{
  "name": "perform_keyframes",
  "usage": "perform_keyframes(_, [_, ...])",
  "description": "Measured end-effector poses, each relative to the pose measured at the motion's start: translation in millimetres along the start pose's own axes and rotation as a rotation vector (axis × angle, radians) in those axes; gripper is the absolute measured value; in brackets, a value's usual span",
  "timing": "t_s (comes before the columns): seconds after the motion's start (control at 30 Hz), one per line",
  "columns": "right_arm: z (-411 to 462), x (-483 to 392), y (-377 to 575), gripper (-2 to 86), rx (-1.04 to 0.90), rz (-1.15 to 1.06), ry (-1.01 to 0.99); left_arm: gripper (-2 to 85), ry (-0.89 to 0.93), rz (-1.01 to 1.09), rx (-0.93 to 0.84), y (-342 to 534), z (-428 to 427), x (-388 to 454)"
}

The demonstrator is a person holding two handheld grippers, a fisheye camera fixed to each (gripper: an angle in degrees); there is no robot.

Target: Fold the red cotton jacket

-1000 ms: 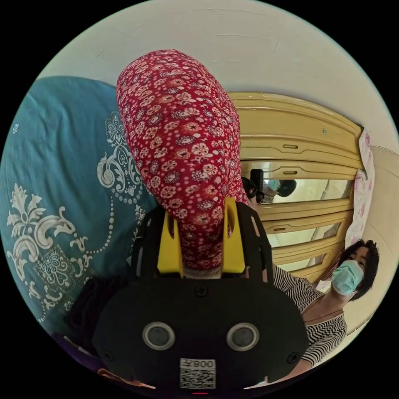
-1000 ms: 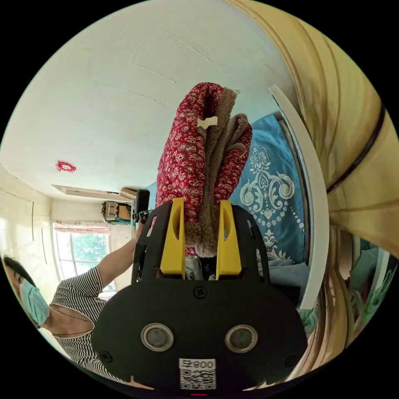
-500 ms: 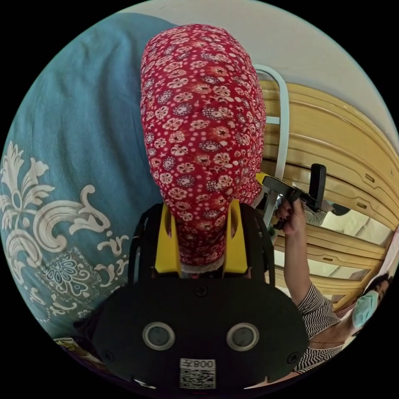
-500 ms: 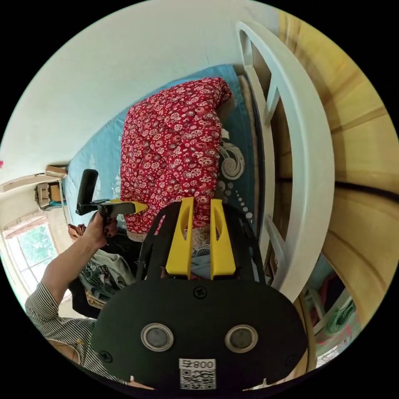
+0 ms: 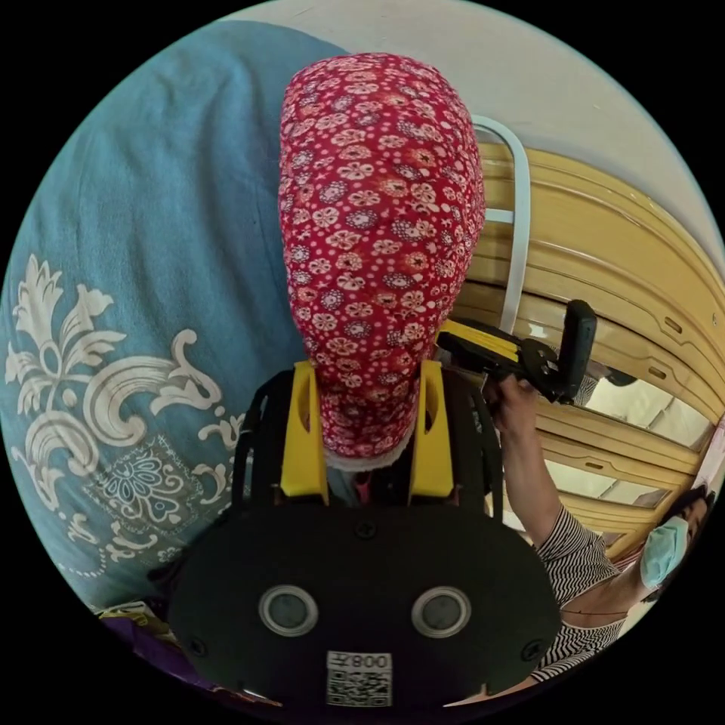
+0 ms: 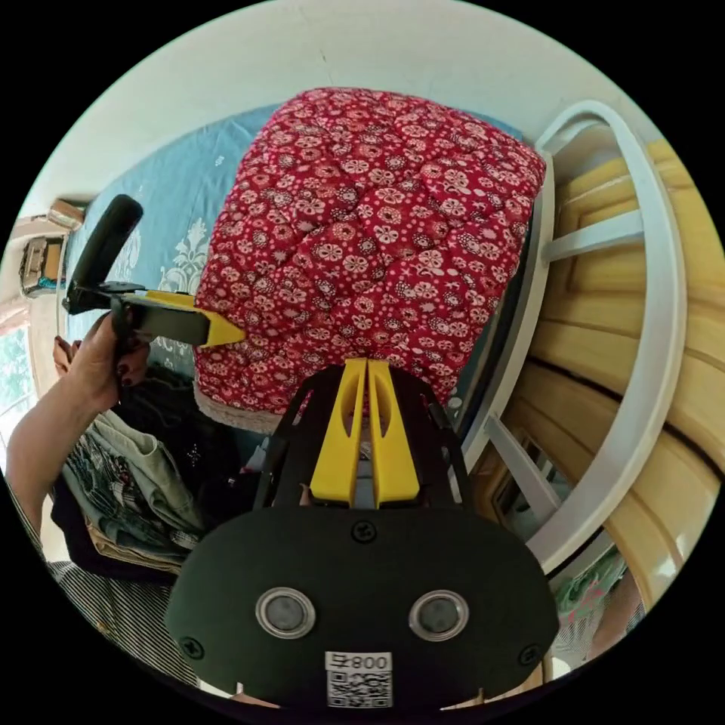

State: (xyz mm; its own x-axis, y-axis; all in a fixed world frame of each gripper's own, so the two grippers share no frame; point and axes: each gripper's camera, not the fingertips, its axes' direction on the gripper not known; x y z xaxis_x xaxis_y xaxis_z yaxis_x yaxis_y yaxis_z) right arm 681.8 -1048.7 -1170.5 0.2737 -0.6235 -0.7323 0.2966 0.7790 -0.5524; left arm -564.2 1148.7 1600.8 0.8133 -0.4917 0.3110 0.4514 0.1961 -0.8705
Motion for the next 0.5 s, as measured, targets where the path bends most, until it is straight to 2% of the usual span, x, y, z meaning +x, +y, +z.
perform_keyframes(0.07, [-5, 13, 1, 0.5, 0.019, 0.048, -0.075, 15.9, -0.016, 0.020, 0.009, 11, -13, 3])
perform_keyframes(0.2, [-35, 15, 19, 0.7, 0.097, 0.032, -0.063, 14.4, 0.022, 0.104, 0.075, 43, -44, 21])
perform_keyframes(0.37, [-127, 21, 134, 3.1, 0.428, 0.070, -0.090, 14.0, 0.094, 0.335, 0.128, 110, -83, 84])
perform_keyframes(0.5, [-147, 19, 220, 8.3, 0.466, 0.158, -0.183, 13.9, 0.092, 0.443, 0.120, 147, -90, 128])
